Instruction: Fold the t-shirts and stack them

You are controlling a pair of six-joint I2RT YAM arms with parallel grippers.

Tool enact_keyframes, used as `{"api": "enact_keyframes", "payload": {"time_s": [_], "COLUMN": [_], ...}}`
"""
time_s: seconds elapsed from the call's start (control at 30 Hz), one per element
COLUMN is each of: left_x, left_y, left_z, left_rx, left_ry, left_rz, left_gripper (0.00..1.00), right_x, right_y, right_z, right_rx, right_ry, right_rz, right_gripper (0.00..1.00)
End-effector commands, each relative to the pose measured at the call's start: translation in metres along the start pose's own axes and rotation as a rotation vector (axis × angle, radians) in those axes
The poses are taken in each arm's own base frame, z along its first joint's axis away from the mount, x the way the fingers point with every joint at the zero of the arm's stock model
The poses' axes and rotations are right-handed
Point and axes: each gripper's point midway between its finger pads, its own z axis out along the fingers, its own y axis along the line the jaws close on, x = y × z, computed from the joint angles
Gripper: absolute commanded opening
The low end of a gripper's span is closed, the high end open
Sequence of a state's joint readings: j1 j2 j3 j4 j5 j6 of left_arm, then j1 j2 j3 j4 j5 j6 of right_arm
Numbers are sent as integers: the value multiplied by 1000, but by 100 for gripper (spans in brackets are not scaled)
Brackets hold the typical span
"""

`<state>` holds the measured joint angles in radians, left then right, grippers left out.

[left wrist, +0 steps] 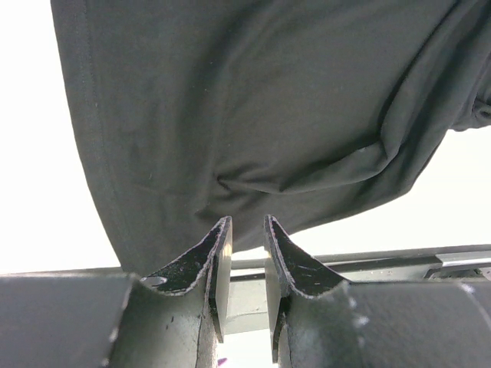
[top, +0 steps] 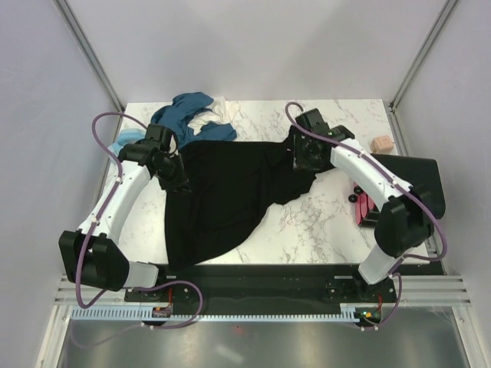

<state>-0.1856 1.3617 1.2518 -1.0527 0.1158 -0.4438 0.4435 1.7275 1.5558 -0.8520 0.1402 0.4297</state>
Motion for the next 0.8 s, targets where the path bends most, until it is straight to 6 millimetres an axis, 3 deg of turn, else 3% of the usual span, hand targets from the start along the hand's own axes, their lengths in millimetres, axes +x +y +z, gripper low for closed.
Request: {"api": "enact_keyframes", "payload": {"time_s": [0.0,0.17,0.3,0.53,0.77], "left_x": [-3,0,-1,0,-1], "left_y": [-8,-5,-5,-2,-3], "left_z": [4,8,4,3,4], "left_rx": [37,31,32,20,20], "left_ry": [-5,8,-8,-12,-9], "left_rz": [3,12,14,21,19], "left_gripper": [30,30,29,30,30], "right_x": [51,80,86,86,86], "right_y": [-17,-23,-28,-27,-47], "right_z": [22,51,66,72,78], "right_rx": [42,58,86,75,116], "right_ry": [75,131,135,133,142], "right_rz": [58,57,79,112,176], "right_gripper": [46,47,48,50,51]}}
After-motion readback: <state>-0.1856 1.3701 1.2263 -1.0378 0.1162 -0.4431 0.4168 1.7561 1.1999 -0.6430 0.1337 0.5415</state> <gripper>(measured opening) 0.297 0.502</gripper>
